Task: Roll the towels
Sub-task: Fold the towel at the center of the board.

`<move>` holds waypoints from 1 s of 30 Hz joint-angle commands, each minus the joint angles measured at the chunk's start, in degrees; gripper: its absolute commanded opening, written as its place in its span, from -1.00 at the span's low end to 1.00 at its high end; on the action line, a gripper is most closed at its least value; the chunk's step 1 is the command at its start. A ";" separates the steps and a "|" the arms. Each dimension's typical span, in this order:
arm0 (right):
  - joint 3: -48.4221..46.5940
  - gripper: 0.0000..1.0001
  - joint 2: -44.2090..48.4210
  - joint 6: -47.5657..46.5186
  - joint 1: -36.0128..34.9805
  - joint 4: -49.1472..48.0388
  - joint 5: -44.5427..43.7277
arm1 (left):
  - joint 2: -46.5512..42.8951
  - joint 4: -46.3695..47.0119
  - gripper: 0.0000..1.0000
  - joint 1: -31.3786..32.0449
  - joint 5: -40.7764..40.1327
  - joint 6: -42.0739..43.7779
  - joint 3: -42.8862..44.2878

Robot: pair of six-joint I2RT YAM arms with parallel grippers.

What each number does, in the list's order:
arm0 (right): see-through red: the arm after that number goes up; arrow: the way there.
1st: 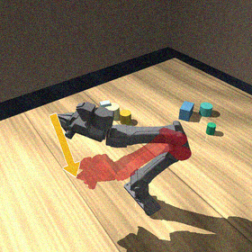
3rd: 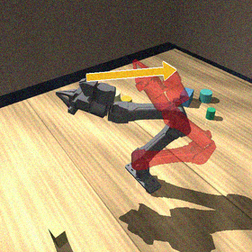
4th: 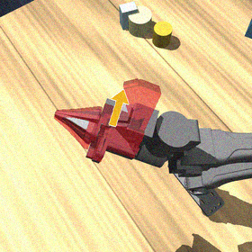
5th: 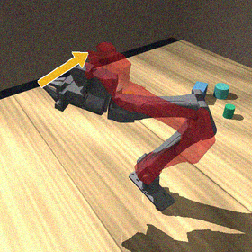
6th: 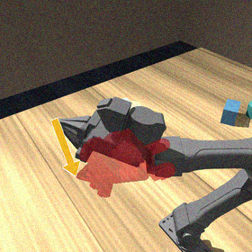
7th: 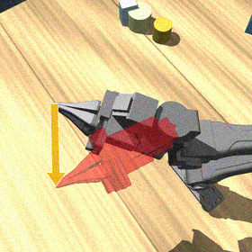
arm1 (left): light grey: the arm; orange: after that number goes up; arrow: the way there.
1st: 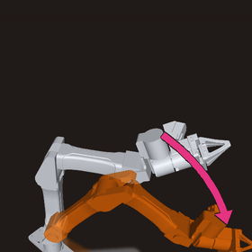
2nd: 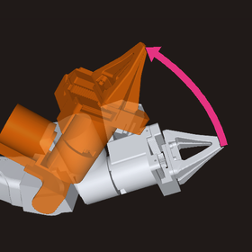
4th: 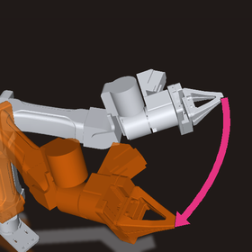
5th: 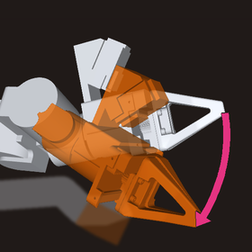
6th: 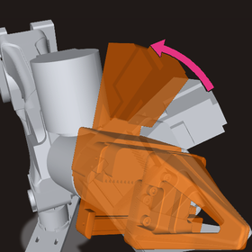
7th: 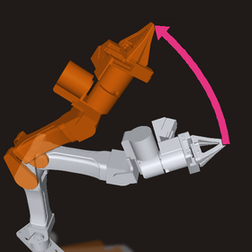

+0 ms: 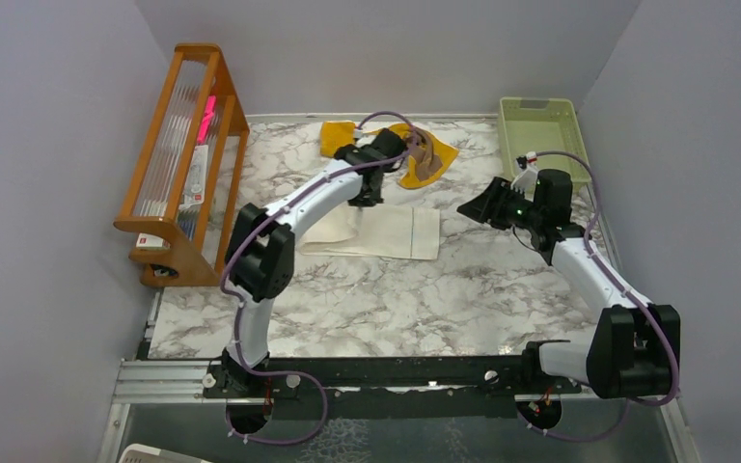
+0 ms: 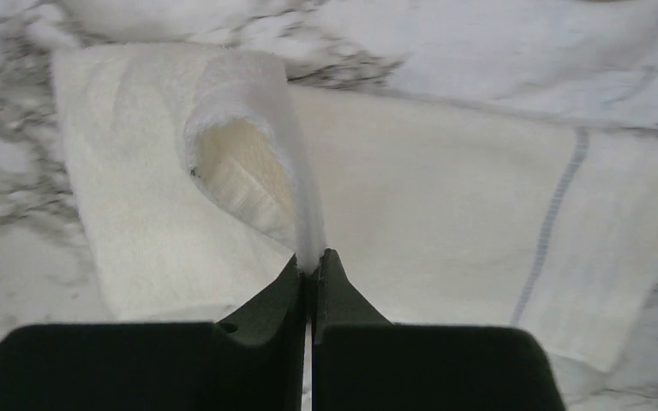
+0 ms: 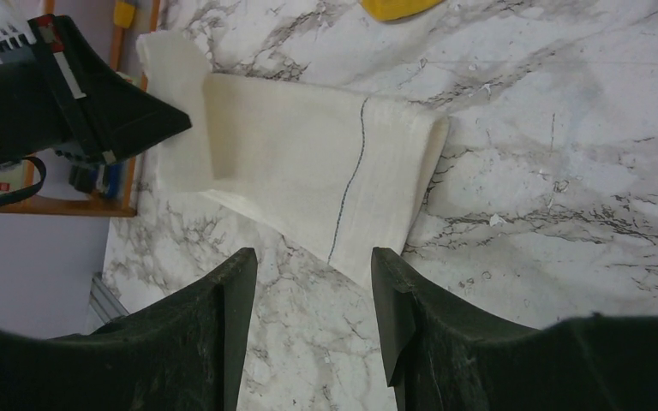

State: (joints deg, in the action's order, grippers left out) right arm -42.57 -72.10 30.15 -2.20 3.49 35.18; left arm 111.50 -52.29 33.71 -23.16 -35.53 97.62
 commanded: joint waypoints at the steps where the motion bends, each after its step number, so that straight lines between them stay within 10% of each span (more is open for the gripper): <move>1: 0.88 0.05 2.70 -0.92 -0.35 1.74 -2.29 | 9.89 -4.88 -1.00 6.20 4.50 -6.23 13.99; 11: 2.05 0.05 3.71 -1.49 -0.52 3.55 -5.01 | 22.64 -6.34 -1.00 10.23 10.93 -7.77 25.13; 30: 1.86 0.05 1.97 -1.89 -0.48 3.36 -5.38 | 14.85 -6.24 -1.00 10.28 20.68 -6.97 23.71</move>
State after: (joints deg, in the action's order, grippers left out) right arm -40.69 -69.76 29.23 -2.31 6.50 31.05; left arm 130.32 -58.17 43.88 -6.98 -42.09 121.91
